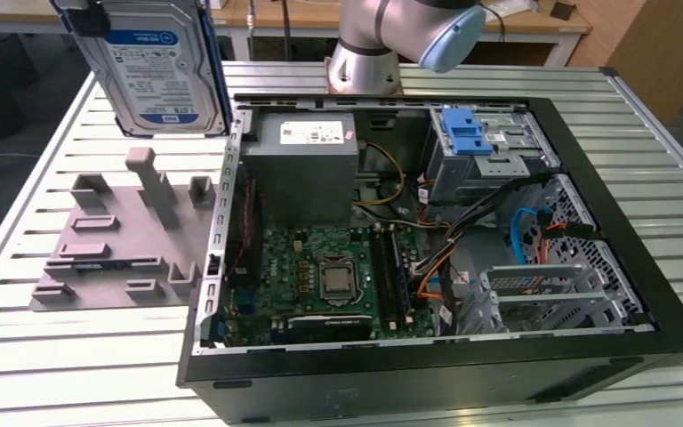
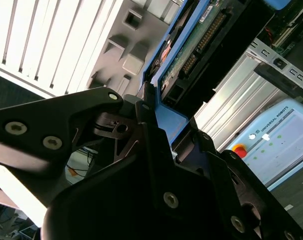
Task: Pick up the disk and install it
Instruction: 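Pick up the disk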
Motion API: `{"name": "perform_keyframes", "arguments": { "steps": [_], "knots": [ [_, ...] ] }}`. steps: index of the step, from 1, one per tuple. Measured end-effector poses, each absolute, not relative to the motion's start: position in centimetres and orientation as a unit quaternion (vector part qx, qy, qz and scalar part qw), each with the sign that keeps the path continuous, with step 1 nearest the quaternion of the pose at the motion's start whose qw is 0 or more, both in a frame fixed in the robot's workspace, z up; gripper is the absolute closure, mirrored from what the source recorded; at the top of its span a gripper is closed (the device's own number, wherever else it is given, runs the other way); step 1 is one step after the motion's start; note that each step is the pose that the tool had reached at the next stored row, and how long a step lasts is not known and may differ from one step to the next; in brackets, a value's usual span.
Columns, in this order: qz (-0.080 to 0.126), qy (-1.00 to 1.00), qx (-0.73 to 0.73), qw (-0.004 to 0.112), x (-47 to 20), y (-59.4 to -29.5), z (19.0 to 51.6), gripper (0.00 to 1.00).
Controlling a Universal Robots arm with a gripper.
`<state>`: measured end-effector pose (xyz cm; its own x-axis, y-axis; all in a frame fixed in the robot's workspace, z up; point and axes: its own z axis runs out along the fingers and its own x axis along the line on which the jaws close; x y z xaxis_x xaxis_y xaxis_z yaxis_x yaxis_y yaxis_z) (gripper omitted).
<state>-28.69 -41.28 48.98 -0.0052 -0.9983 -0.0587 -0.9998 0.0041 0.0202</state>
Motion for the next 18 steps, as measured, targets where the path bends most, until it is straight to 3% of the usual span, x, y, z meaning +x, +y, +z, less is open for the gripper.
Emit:
{"name": "perform_keyframes", "arguments": {
  "steps": [18],
  "knots": [
    [0.028,0.708,-0.705,0.014,-27.4,-41.3,49.0,0.64]
  ]
}}
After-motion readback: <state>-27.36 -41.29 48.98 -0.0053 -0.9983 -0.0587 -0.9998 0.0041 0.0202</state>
